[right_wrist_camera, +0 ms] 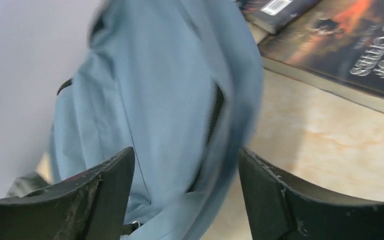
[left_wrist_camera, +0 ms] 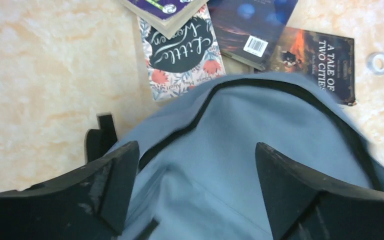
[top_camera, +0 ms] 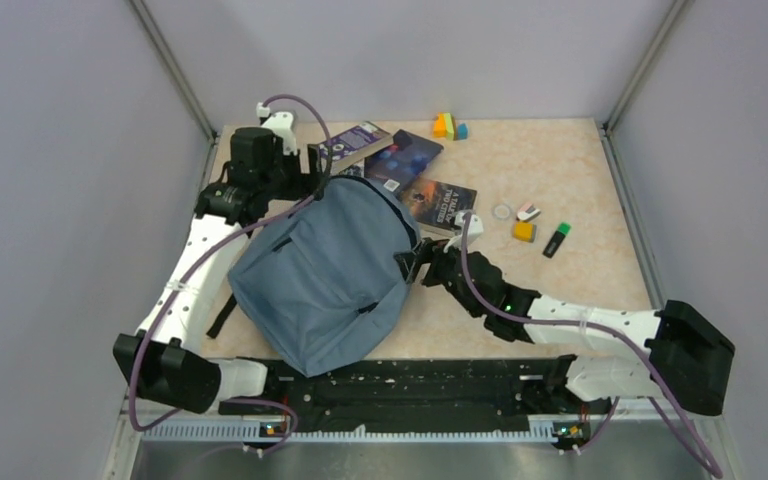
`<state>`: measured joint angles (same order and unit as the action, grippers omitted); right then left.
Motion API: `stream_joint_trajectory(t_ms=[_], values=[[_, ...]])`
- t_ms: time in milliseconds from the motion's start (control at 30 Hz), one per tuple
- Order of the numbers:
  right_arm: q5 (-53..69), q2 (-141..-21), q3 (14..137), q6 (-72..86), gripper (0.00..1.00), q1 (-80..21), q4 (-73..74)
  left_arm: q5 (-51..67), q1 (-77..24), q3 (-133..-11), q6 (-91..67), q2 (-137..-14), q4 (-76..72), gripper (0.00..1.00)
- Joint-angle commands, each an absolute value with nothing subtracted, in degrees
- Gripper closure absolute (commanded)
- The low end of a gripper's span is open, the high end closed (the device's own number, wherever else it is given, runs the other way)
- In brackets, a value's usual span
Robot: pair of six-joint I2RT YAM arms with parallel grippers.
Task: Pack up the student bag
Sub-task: Place the student bag at the center of the board.
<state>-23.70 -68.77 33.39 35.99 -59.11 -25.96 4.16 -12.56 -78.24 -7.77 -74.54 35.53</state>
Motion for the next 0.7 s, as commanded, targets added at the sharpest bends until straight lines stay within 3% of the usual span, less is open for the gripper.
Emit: stream_joint_trajectory(t_ms=[0,133,200,433,667], values=[[-33.6,-64.0,33.7,28.3,0.19,-59.4,-19.2,-4.7,-15.3,-78.0,-5.8,-72.8,30.5,0.04],[-40.4,-59.0,33.9,20.9,0.09,-59.4,-13.5,-10.9,-17.4,-75.7,-5.0,-69.1,29.3,0.02],[-37.6,-56.7,33.5,15.2,0.08,-59.4,-13.3,-10.4,-17.6,-73.8,-7.0,-66.7,28.8,0.02],[-15.7,-56.7,36.0,7.4,0.12,-59.4,-8.8,-10.8,-17.6,-60.9,-18.3,-55.4,30.2,0.02],[5.5,-68.0,41.0,4.8,0.19,-61.0,-10.2,-11.9,-17.5,-48.1,-27.4,-45.1,35.2,0.02]])
